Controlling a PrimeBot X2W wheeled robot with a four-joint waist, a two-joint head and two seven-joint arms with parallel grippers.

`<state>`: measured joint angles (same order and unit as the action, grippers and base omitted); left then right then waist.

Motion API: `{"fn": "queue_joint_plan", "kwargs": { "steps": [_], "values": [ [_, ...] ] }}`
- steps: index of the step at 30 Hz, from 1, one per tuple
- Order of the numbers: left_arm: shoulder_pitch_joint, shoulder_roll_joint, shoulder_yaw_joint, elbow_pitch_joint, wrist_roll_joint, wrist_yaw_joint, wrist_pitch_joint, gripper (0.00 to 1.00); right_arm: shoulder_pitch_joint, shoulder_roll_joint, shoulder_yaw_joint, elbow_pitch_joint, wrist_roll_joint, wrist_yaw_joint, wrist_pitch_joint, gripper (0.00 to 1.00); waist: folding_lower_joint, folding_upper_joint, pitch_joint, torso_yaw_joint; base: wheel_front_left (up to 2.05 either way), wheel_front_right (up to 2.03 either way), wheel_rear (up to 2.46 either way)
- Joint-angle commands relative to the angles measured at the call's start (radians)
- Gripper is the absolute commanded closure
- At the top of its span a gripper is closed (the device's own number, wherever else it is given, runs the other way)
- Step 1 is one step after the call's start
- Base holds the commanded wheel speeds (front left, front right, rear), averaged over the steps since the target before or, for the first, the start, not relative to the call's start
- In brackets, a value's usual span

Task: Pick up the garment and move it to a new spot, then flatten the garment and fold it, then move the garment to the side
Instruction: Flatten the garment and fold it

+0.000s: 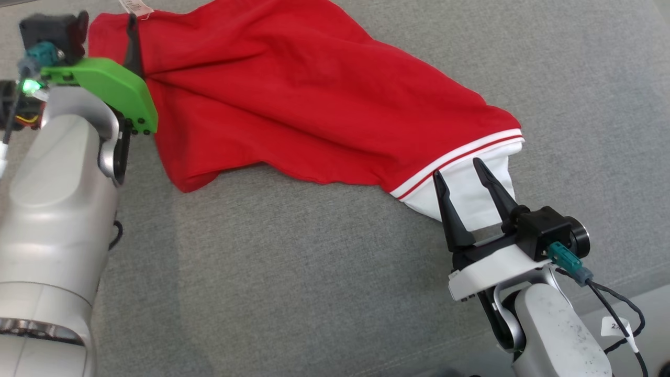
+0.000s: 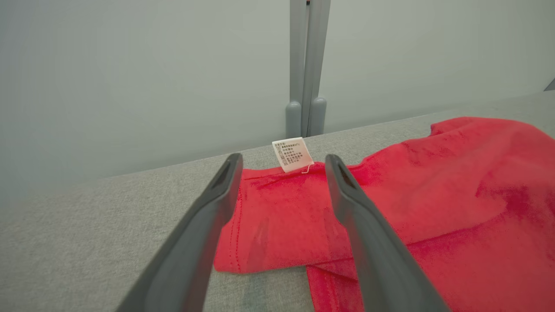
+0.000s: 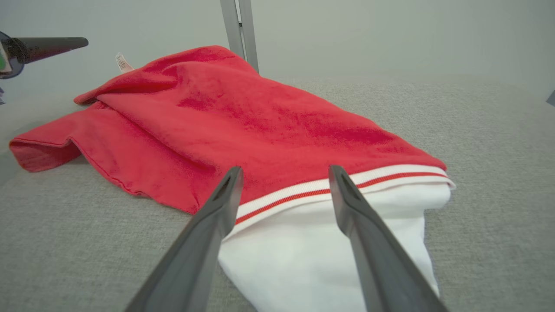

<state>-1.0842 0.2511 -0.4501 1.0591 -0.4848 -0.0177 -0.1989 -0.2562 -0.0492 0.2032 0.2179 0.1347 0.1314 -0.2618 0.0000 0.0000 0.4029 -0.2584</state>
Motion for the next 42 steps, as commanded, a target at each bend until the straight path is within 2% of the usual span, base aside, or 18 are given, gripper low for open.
{"fn": "queue_joint_plan", "kwargs": {
  "steps": [1,4,7,10,14,26,33,38,39,40,41,42],
  "values": [
    [0.03,-0.011,0.0,0.008,-0.002,-0.005,-0.009,0.0,-0.008,-0.002,-0.003,0.004,-0.007,-0.001,-0.004,0.0,0.0,0.0,-0.037,0.048,0.0,0.0,0.0],
    [0.077,-0.035,0.011,0.024,-0.031,-0.01,-0.022,0.0,-0.001,-0.002,-0.005,0.011,-0.013,-0.001,-0.004,0.0,0.0,0.0,-0.068,0.082,0.0,0.0,0.0],
    [0.127,-0.068,0.012,0.034,-0.056,-0.036,-0.008,0.0,0.011,-0.003,-0.009,0.017,-0.014,-0.001,-0.004,0.0,0.0,0.0,-0.097,0.109,0.0,0.0,0.0],
    [0.181,-0.1,0.005,0.042,-0.093,-0.082,0.05,0.0,0.02,-0.003,-0.009,0.023,-0.011,-0.001,-0.001,0.0,0.0,0.0,-0.123,0.125,0.0,0.0,0.0],
    [0.233,-0.12,-0.017,0.053,-0.123,-0.103,0.138,0.0,0.025,-0.002,-0.002,0.024,-0.001,-0.001,0.003,0.0,0.0,0.0,-0.14,0.128,0.0,0.0,0.0],
    [0.308,-0.132,-0.072,0.015,-0.162,-0.112,0.263,0.0,0.032,-0.002,0.001,0.026,0.017,-0.001,0.0,0.0,0.0,0.0,-0.142,0.096,0.0,0.0,0.0],
    [0.323,-0.129,-0.096,0.004,-0.153,-0.113,0.276,0.0,0.039,-0.002,-0.001,0.027,0.022,-0.001,-0.001,0.0,0.0,0.0,-0.148,0.08,0.0,0.0,0.0],
    [0.349,-0.154,-0.145,-0.015,-0.144,-0.113,0.294,0.0,0.04,-0.002,-0.004,0.029,0.027,-0.001,-0.002,0.0,0.0,0.0,-0.15,0.08,0.0,0.0,0.0],
    [0.358,-0.161,-0.158,-0.025,-0.154,-0.113,0.305,0.44,0.038,-0.002,-0.004,0.029,0.028,-0.001,-0.003,0.0,0.0,0.0,-0.15,0.08,0.0,0.0,0.0],
    [0.366,-0.165,-0.164,-0.029,-0.163,-0.113,0.313,0.76,0.037,-0.002,-0.003,0.03,0.029,-0.001,-0.003,0.0,0.0,0.0,-0.15,0.081,0.0,0.0,0.0],
    [0.372,-0.167,-0.17,-0.028,-0.168,-0.114,0.326,1.0,0.035,-0.002,-0.003,0.029,0.029,-0.001,-0.003,0.0,0.0,0.0,-0.149,0.082,0.0,0.0,0.0],
    [0.374,-0.163,-0.173,-0.026,-0.167,-0.114,0.331,1.0,0.034,-0.002,-0.003,0.029,0.031,-0.001,-0.002,0.0,0.0,0.0,-0.149,0.083,0.0,0.0,0.0]
  ]
}}
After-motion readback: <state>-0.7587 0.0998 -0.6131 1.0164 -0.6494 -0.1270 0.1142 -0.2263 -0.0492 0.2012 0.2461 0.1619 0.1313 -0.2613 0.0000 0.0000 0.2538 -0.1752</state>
